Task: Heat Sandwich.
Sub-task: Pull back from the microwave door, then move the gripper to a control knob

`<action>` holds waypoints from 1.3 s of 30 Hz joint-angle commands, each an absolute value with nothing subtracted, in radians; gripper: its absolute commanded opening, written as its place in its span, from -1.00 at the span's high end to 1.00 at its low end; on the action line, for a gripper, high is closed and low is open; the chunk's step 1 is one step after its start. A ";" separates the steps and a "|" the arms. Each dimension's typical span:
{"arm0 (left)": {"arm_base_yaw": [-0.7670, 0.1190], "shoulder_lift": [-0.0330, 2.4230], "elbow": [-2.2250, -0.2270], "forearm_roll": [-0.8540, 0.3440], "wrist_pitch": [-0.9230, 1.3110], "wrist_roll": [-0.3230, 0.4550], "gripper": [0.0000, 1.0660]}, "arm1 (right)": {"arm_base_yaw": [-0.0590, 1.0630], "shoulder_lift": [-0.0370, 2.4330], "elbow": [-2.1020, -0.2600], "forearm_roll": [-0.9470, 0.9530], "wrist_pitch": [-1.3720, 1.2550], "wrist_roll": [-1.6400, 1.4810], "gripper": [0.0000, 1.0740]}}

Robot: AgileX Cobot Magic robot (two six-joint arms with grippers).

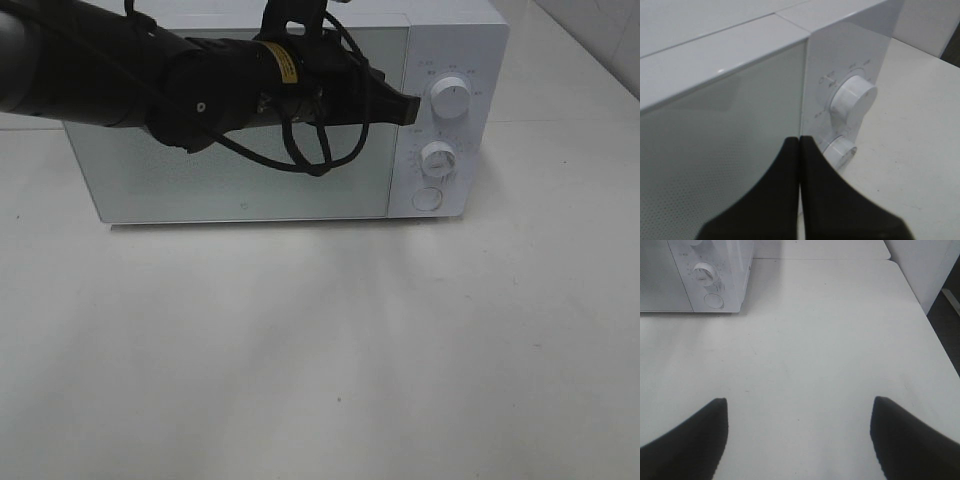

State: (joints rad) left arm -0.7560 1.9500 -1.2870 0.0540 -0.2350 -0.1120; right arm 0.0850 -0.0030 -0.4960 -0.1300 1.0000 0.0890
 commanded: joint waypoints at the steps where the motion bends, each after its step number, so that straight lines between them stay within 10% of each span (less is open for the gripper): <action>1: -0.767 1.926 -1.276 0.042 -0.221 -0.108 1.00 | 0.081 -0.032 -0.496 -0.128 0.997 0.093 -0.40; 12: -0.800 1.800 -1.120 0.032 -0.036 -0.150 0.85 | 0.081 -0.032 -0.496 -0.128 0.997 0.092 -0.40; 14: -0.801 1.776 -1.120 0.032 0.089 -0.150 0.11 | 0.081 -0.032 -0.496 -0.128 0.997 0.092 -0.40; 19: -0.801 1.740 -1.120 -0.009 0.253 -0.149 -0.89 | 0.081 -0.032 -0.496 -0.128 0.997 0.092 -0.40; 39: -0.795 1.639 -1.122 0.011 0.848 -0.150 -0.86 | 0.081 -0.032 -0.496 -0.128 0.997 0.092 -0.40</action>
State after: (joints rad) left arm -0.7950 1.6570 -1.1230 0.0060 0.8120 -0.1420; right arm 0.0850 -0.0030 -0.4960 -0.1300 1.0000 0.0890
